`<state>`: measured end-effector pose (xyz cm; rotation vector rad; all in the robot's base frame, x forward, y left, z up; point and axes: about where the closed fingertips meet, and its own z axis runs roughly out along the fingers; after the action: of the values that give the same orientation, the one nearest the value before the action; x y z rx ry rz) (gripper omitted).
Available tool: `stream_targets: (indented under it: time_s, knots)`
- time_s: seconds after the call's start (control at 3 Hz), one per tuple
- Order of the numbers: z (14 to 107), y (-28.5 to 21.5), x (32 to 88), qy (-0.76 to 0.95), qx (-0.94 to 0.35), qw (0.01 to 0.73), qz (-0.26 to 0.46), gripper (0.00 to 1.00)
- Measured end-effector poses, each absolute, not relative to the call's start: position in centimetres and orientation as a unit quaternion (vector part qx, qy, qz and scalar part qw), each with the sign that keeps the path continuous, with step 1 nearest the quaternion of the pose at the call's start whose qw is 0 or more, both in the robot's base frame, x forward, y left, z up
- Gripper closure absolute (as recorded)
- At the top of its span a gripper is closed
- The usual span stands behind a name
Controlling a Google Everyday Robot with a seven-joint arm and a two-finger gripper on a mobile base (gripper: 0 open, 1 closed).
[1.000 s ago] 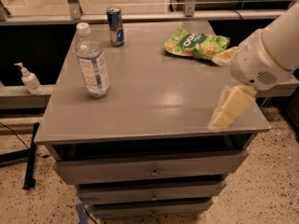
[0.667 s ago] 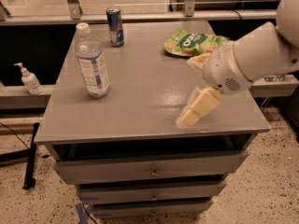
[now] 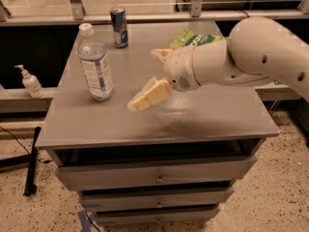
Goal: Move blue plastic bottle near green rice chip bag
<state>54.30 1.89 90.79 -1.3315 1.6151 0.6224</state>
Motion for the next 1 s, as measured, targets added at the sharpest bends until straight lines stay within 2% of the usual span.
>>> stream_targets:
  time_s: [0.67,1.0]
  knots:
    - [90.8,9.5,59.7,0.615,-0.505,0.522,0.307,0.0]
    - [90.6,11.9,60.8,0.612,-0.49,0.527,0.328,0.0]
